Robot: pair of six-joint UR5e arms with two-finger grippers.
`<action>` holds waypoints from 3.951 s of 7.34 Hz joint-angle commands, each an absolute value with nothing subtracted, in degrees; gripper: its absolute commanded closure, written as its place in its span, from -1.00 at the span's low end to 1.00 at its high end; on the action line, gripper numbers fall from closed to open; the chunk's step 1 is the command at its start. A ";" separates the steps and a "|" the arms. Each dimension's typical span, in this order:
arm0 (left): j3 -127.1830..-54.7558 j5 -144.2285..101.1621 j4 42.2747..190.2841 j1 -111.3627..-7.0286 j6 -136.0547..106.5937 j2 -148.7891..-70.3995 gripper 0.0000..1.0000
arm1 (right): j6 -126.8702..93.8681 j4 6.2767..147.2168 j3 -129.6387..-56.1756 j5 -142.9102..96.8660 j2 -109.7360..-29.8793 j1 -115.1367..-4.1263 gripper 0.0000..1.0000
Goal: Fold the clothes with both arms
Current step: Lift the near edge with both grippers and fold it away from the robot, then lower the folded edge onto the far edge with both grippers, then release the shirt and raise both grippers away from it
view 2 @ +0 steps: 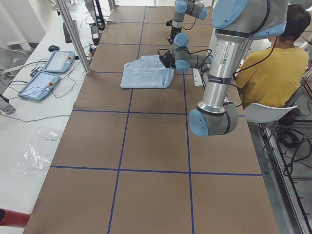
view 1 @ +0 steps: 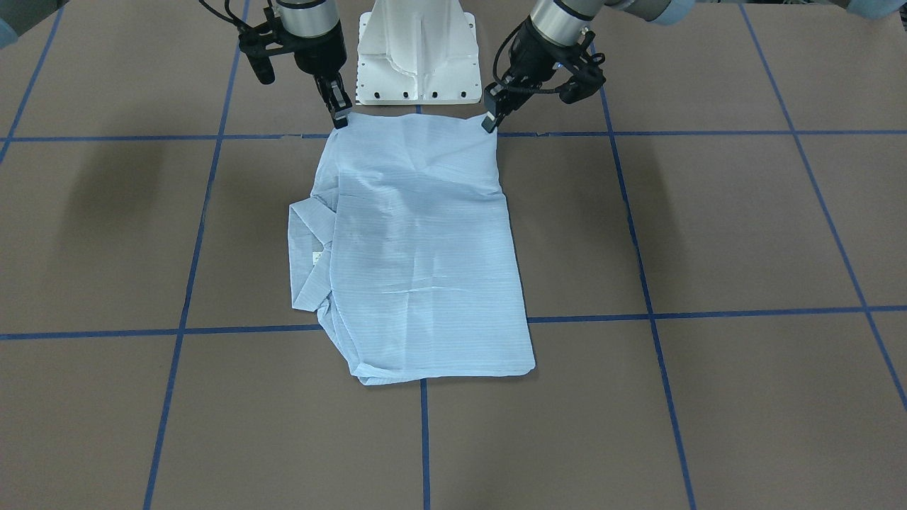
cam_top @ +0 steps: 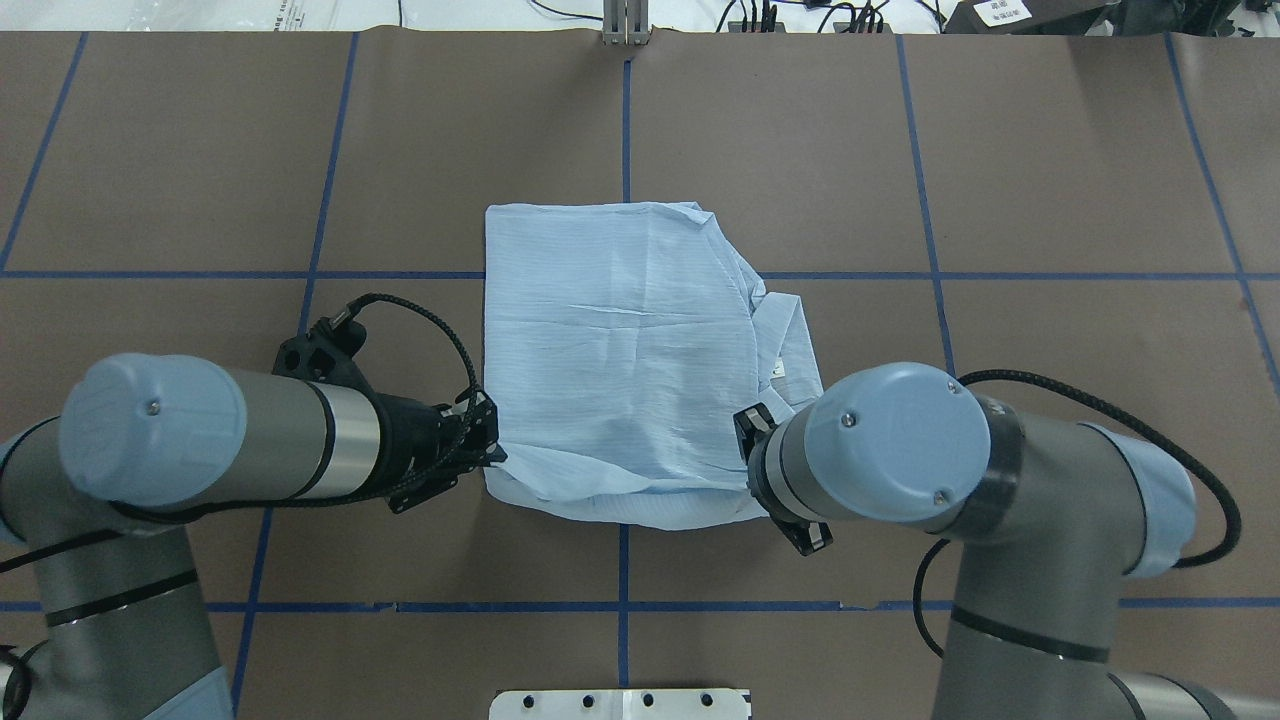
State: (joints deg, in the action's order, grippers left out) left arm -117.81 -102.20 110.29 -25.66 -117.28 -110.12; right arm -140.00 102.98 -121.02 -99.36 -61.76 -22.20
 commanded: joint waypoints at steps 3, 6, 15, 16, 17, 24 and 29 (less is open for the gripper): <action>-105.43 -103.01 111.09 -34.09 -108.64 -118.80 1.00 | -129.39 92.75 -97.00 -110.98 -51.79 -36.62 1.00; -90.41 -103.01 121.49 -38.57 -105.13 -123.57 1.00 | -125.79 85.70 -79.50 -113.28 -43.71 -41.29 1.00; -68.39 -102.40 135.79 -42.28 -100.55 -130.78 1.00 | -120.59 73.13 -58.98 -114.17 -36.04 -44.47 0.66; -68.20 -102.39 135.79 -42.36 -99.42 -130.96 0.38 | -119.63 72.86 -58.89 -114.17 -35.86 -44.47 -0.93; -68.12 -102.39 135.79 -42.62 -98.53 -130.96 0.34 | -119.62 72.86 -58.71 -114.17 -35.16 -44.56 -1.00; -84.23 -118.60 136.59 -54.72 -69.88 -114.84 0.23 | -93.50 73.74 -77.56 -122.66 -55.41 -53.15 -1.00; -87.71 -128.06 124.00 -75.81 -20.07 -102.57 -0.01 | -46.26 81.95 -85.58 -132.27 -71.95 -69.15 -1.00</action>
State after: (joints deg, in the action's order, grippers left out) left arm -86.90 -127.63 131.36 -70.87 -34.42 -103.91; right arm -59.51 77.25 -83.25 -131.65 -67.80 -66.36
